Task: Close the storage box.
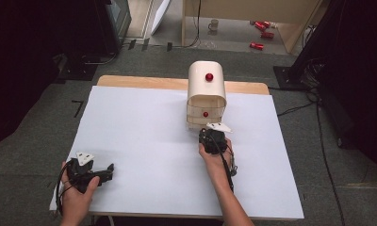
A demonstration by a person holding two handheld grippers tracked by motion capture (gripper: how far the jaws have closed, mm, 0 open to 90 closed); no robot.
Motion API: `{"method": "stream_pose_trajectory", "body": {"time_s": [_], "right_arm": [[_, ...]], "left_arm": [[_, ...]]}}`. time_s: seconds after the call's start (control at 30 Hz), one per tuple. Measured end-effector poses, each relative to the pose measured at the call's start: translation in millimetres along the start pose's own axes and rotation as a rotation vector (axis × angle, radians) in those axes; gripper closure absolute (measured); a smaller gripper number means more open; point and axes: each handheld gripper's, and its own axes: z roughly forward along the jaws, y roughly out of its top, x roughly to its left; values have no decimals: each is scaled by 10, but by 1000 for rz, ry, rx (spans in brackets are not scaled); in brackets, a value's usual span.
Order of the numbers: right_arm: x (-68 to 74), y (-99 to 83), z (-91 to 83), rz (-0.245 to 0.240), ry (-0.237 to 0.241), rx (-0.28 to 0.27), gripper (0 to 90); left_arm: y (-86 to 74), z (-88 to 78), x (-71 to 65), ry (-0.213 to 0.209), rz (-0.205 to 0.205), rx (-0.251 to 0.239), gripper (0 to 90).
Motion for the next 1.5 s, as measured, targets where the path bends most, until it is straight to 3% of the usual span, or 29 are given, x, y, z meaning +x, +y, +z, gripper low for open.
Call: {"method": "stream_pose_trajectory", "body": {"time_s": [0.53, 0.73, 0.8, 0.97, 1.03, 1.3, 1.5], "right_arm": [[-35, 8, 132, 25, 2, -32, 742], [-55, 2, 146, 8, 7, -32, 720], [-58, -5, 150, 6, 2, -30, 683], [-96, -44, 127, 3, 61, 8, 493], [-104, -67, 102, -9, 74, 9, 468], [-207, -166, -41, -16, 50, 22, 264], [-406, -336, -223, -14, 27, 25, 157]], "left_arm": [[0, 0, 0, 0, 0, 0, 0], [-1, 0, -1, 0, 0, -1, 0], [-1, 0, -1, 0, -1, -1, 0], [-1, 0, -1, 0, 0, 0, 0], [-1, 0, 0, 0, 0, 0, 0], [0, 0, 0, 1, 1, 0, 0], [-1, 0, 1, 0, 0, -2, 0]]}}
